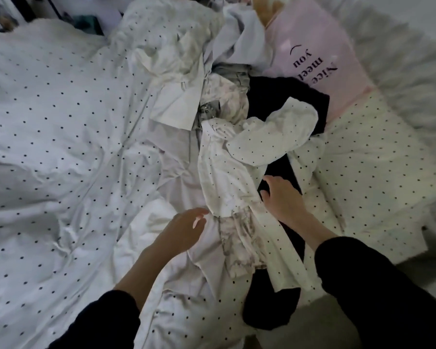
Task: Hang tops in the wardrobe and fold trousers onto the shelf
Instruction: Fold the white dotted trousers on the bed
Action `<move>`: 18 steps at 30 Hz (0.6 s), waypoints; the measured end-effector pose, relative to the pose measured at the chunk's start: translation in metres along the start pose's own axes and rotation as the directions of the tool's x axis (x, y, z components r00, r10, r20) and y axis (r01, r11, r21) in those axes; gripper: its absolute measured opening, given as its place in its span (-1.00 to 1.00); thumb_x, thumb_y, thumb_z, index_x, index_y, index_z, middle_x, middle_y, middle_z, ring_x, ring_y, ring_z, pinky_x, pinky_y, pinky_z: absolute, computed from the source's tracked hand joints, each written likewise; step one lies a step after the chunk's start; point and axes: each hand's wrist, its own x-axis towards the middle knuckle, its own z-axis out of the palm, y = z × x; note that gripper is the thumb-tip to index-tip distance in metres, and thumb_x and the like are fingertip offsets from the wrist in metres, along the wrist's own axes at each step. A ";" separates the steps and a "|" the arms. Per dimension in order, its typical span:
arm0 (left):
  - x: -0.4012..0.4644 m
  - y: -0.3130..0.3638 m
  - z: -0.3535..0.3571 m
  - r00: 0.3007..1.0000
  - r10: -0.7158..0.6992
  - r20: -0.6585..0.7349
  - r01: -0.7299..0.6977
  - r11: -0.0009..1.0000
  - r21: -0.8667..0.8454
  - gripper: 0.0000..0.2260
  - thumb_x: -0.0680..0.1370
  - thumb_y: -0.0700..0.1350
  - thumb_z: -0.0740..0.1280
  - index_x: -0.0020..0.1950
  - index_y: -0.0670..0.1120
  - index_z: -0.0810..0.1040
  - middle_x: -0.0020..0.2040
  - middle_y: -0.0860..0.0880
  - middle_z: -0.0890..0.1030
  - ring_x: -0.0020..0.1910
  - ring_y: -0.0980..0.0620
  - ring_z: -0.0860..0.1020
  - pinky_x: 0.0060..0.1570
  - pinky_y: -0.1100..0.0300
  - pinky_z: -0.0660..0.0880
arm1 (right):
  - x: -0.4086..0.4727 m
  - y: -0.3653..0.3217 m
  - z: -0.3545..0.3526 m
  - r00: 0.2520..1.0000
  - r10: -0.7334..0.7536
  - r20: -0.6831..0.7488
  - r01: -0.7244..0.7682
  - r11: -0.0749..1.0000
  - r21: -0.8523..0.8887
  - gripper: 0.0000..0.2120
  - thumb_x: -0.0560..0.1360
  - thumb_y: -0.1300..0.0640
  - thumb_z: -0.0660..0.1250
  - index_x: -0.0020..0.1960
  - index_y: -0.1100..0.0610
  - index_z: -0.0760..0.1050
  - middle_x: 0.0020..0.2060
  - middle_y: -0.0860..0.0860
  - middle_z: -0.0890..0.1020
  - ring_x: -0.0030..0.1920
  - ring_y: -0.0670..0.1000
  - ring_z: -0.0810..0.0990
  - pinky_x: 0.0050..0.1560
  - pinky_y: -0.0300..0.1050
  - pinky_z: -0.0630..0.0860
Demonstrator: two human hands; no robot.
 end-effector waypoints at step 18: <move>0.102 0.034 0.032 0.968 -0.167 -0.186 0.145 0.981 -0.128 -0.73 0.62 -0.15 0.15 0.30 -0.05 0.48 0.25 -0.03 0.55 0.26 0.03 0.48 0.29 0.15 0.35 | 0.123 0.035 0.036 0.928 -0.370 -0.041 0.340 0.887 -0.313 -0.86 0.31 0.26 0.48 -0.31 0.08 0.55 -0.36 -0.05 0.56 -0.27 0.04 0.55 -0.04 0.03 0.38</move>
